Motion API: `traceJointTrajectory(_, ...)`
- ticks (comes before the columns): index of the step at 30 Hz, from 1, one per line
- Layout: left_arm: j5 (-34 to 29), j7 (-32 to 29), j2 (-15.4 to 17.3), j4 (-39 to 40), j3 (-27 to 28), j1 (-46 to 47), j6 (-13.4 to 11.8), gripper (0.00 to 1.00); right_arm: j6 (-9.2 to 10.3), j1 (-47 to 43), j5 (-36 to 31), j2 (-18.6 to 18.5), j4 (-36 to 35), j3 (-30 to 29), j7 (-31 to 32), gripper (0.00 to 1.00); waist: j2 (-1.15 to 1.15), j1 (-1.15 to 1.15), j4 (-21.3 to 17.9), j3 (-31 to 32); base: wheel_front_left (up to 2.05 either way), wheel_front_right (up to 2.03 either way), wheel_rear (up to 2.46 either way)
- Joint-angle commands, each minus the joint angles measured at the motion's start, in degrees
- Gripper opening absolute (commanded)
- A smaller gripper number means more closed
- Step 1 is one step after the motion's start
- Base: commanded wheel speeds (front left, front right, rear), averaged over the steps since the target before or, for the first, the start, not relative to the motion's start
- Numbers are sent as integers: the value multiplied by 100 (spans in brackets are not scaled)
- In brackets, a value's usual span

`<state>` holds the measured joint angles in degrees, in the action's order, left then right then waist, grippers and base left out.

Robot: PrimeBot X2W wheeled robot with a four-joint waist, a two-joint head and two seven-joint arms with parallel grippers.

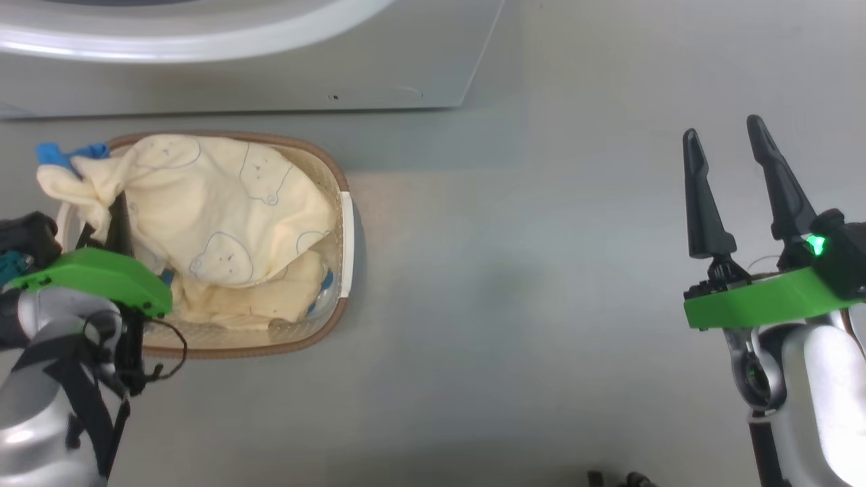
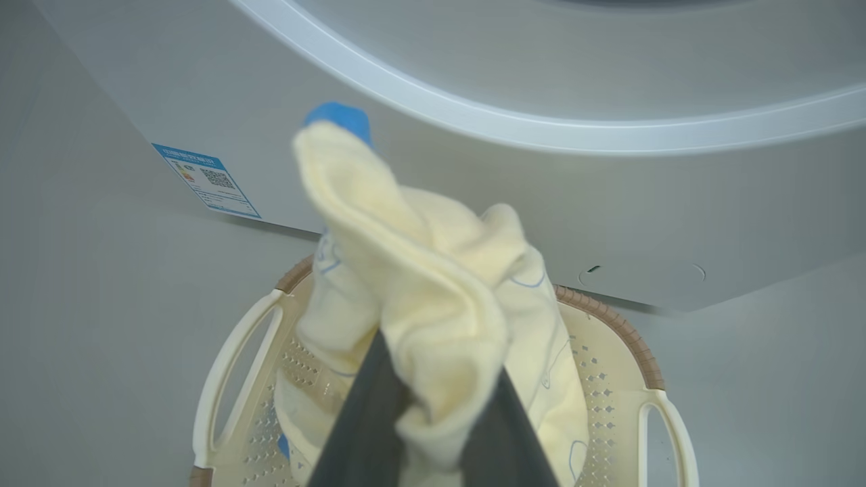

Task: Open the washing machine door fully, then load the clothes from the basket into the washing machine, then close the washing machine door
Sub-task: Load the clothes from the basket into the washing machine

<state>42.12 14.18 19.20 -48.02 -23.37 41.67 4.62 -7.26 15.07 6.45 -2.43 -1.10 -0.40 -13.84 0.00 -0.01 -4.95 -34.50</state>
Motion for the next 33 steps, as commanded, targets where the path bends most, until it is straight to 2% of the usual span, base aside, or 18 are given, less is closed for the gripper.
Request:
traceJointTrajectory(1,-298,81,199,556,532,-414,-58,0,-23,-221,-45,-44,-112,17,40,100,0,1,157,520,0,0,0)
traceJointTrajectory(8,-1131,81,-69,1769,1203,-1476,-124,0,-23,-581,-70,-44,-80,-109,169,100,0,1,280,1332,0,0,0)
traceJointTrajectory(16,-1702,82,-277,2783,1468,-2335,-226,0,-23,-985,-74,-44,-125,-142,352,100,0,1,407,2064,0,0,0)
traceJointTrajectory(25,-1832,52,-326,3357,1391,-3097,-388,0,-23,-1386,-19,-44,-159,-118,498,100,0,1,533,2738,0,0,0)
traceJointTrajectory(33,-1834,-126,-277,3762,1353,-3468,-531,0,-23,-1588,8,-44,-262,-84,585,100,0,1,587,2963,0,0,0)
